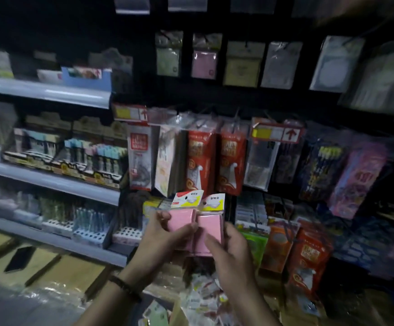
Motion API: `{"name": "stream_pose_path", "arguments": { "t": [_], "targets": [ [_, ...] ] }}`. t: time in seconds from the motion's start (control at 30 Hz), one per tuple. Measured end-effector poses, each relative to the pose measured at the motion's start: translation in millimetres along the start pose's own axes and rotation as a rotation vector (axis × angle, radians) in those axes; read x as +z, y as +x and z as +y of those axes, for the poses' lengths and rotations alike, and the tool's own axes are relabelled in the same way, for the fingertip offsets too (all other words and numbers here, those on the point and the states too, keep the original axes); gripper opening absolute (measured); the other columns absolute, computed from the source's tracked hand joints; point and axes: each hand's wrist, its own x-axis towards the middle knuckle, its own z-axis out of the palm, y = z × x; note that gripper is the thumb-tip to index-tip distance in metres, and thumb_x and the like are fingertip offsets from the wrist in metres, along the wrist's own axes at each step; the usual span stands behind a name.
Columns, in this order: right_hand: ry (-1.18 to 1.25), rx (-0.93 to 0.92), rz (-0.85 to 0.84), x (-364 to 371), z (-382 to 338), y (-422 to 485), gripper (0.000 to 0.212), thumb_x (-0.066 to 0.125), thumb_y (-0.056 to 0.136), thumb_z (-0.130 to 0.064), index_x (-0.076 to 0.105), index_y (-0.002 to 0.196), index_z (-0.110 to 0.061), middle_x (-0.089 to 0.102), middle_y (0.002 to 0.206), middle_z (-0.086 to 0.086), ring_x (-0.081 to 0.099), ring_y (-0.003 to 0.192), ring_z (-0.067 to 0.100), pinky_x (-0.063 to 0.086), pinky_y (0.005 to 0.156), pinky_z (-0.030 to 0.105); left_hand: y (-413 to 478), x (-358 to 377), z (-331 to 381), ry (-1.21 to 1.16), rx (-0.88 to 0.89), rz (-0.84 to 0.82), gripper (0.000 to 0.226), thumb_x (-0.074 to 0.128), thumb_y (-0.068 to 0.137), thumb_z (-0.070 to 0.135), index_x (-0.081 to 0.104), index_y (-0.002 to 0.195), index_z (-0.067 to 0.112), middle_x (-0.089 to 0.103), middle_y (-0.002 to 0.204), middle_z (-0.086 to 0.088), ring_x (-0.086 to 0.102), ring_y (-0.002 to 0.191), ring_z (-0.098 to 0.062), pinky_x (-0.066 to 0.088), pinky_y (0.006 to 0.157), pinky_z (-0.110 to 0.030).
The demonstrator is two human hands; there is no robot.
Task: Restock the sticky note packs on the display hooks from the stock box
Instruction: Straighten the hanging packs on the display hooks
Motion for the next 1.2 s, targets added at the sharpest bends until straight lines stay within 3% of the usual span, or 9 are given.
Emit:
{"name": "stream_pose_path", "arguments": {
  "t": [0.1,0.2,0.33,0.43,0.57,0.7,0.8,0.9,1.2],
  "targets": [
    [-0.038,-0.043,-0.022,15,-25,18,0.038,0.068,0.089,0.009,0.072,0.113,-0.021,0.082,0.101,-0.004,0.078,0.094,0.014,0.060,0.081,0.032,9,-18,32,0.116,0.138,0.032,0.070,0.098,0.073,0.014,0.047,0.121,0.016,0.078,0.099,-0.007,0.078,0.081,-0.012,0.063,0.064,-0.029],
    [-0.032,-0.045,0.010,17,-32,30,0.043,0.064,0.092,0.008,0.068,0.116,-0.027,0.080,0.106,-0.003,0.077,0.098,0.018,0.061,0.090,0.045,15,-25,46,0.142,0.172,-0.065,0.051,0.088,0.083,0.009,0.064,0.128,0.014,0.081,0.108,-0.009,0.079,0.088,-0.021,0.064,0.071,-0.035],
    [0.000,-0.120,0.093,29,-47,40,0.011,0.060,0.106,-0.024,0.068,0.111,-0.031,0.078,0.103,-0.001,0.075,0.096,0.023,0.060,0.089,0.054,25,-39,71,0.135,0.173,-0.102,0.032,0.075,0.097,0.018,0.068,0.128,0.017,0.080,0.118,-0.009,0.079,0.102,-0.030,0.066,0.073,-0.044],
    [-0.039,-0.205,0.151,37,-68,52,0.033,0.054,0.101,-0.051,0.062,0.095,-0.020,0.067,0.080,-0.002,0.063,0.074,0.017,0.051,0.071,0.044,35,-46,96,0.174,0.175,-0.125,0.026,0.068,0.101,0.028,0.065,0.126,0.021,0.079,0.114,-0.012,0.080,0.088,-0.032,0.059,0.052,-0.039],
    [-0.052,-0.305,0.143,39,-96,70,0.028,0.053,0.110,-0.033,0.056,0.083,-0.024,0.049,0.068,0.001,0.046,0.063,0.010,0.038,0.061,0.033,52,-53,126,0.177,0.268,-0.091,0.039,0.074,0.098,0.022,0.056,0.131,0.032,0.078,0.112,-0.015,0.079,0.088,-0.040,0.060,0.071,-0.073],
    [-0.105,-0.401,0.129,39,-133,98,0.023,0.053,0.109,-0.024,0.059,0.087,-0.029,0.061,0.071,0.001,0.054,0.064,0.017,0.043,0.061,0.029,62,-56,168,0.282,0.489,-0.131,0.092,0.074,0.097,0.010,0.024,0.152,0.065,0.080,0.093,-0.004,0.077,0.076,-0.018,0.064,0.066,-0.041],
    [-0.137,-0.461,0.174,42,-157,128,0.021,0.053,0.109,-0.034,0.061,0.091,-0.026,0.068,0.078,0.000,0.065,0.073,0.022,0.055,0.069,0.046,77,-57,200,0.579,0.666,-0.162,0.092,0.072,0.099,0.014,0.024,0.151,0.073,0.067,0.064,0.008,0.056,0.054,0.001,0.048,0.056,-0.018],
    [-0.185,-0.534,0.233,46,-183,159,0.022,0.053,0.107,-0.040,0.059,0.094,-0.024,0.067,0.076,-0.004,0.063,0.070,0.019,0.053,0.068,0.051,96,-53,237,0.885,0.766,-0.180,0.082,0.067,0.102,0.031,0.019,0.150,0.077,0.073,0.071,0.014,0.067,0.062,-0.003,0.057,0.057,-0.026],
    [-0.034,-0.550,0.280,89,-252,234,0.029,0.053,0.108,-0.034,0.053,0.084,-0.019,0.050,0.066,-0.006,0.043,0.053,0.002,0.038,0.052,0.019,151,-37,321,1.365,0.867,-0.022,0.091,0.058,0.105,0.043,-0.014,0.144,0.081,0.067,0.089,0.006,0.066,0.066,-0.009,0.063,0.058,-0.032]
  ]
}}
